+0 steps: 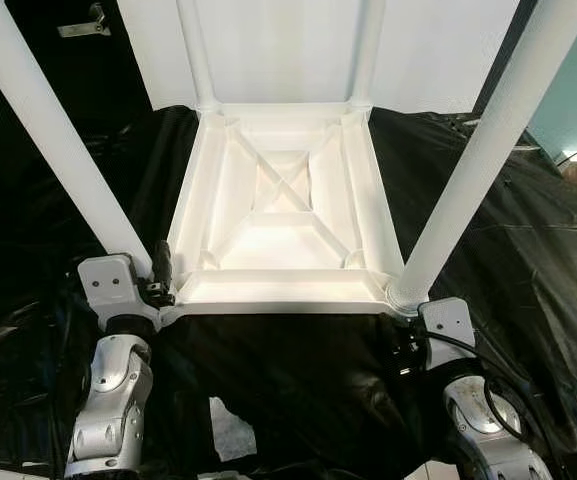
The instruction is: Building children table
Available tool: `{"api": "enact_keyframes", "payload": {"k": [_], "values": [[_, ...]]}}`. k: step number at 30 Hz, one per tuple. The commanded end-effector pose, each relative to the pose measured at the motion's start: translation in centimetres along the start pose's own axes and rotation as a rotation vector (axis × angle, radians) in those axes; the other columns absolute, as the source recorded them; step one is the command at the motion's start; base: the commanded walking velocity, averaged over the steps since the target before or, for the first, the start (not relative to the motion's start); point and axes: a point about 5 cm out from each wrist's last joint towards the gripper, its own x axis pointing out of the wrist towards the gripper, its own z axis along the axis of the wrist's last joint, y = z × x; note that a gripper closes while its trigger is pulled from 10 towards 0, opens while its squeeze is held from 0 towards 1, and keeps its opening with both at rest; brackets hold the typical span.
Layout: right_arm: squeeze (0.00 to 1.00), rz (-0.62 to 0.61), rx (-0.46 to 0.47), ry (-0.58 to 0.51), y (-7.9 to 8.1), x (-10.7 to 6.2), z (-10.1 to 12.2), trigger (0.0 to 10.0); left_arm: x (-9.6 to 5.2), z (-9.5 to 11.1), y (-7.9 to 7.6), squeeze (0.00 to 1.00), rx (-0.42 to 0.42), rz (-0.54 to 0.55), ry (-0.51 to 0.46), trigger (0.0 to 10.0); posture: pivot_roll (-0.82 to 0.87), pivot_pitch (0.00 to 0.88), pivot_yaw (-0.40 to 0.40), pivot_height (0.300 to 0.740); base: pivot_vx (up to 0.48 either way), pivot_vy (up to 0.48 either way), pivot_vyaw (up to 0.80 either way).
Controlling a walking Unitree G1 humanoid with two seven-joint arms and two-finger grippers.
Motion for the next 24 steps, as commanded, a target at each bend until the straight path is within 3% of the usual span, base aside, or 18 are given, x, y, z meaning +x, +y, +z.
{"api": "enact_keyframes", "payload": {"k": [1,12,13,19,20,21,24], "values": [[0.0,-0.004,-0.026,-0.16,0.0,0.0,2.9,10.0,0.0,-1.0,-1.1,0.0,-0.006,-0.067,0.049,10.0,0.01,0.051,0.005,0.74,0.0,0.0,0.0],[0.0,0.022,0.026,-0.123,-0.3,-1.3,2.4,10.0,0.1,-1.0,-1.3,0.0,-0.022,-0.08,0.049,10.0,0.0,0.054,0.007,0.74,0.0,0.0,0.0],[1.0,0.019,0.053,-0.104,-0.4,-1.9,2.0,10.0,0.1,-1.1,-1.3,0.0,-0.019,-0.079,0.051,10.0,0.0,0.057,0.008,0.74,0.0,0.0,0.0],[1.0,0.007,0.067,-0.089,-0.5,-2.0,1.8,10.0,0.1,-1.2,-1.4,0.0,-0.017,-0.082,0.055,10.0,-0.01,0.058,0.01,0.74,0.0,0.0,0.0],[0.72,0.006,0.067,-0.088,-0.5,-2.0,1.8,10.0,0.1,-1.3,-1.4,0.0,-0.016,-0.085,0.056,10.0,-0.01,0.058,0.01,0.74,0.0,0.0,0.0],[0.0,0.016,0.071,-0.082,-0.4,-1.9,1.8,10.0,0.1,-1.3,-1.5,0.0,-0.016,-0.088,0.057,10.0,-0.01,0.057,0.011,0.74,0.0,0.0,0.0],[0.0,0.024,0.074,-0.078,-0.4,-1.9,1.8,10.0,0.2,-1.3,-1.5,0.0,-0.014,-0.09,0.057,10.0,-0.01,0.056,0.011,0.74,0.0,0.0,0.0]]}}
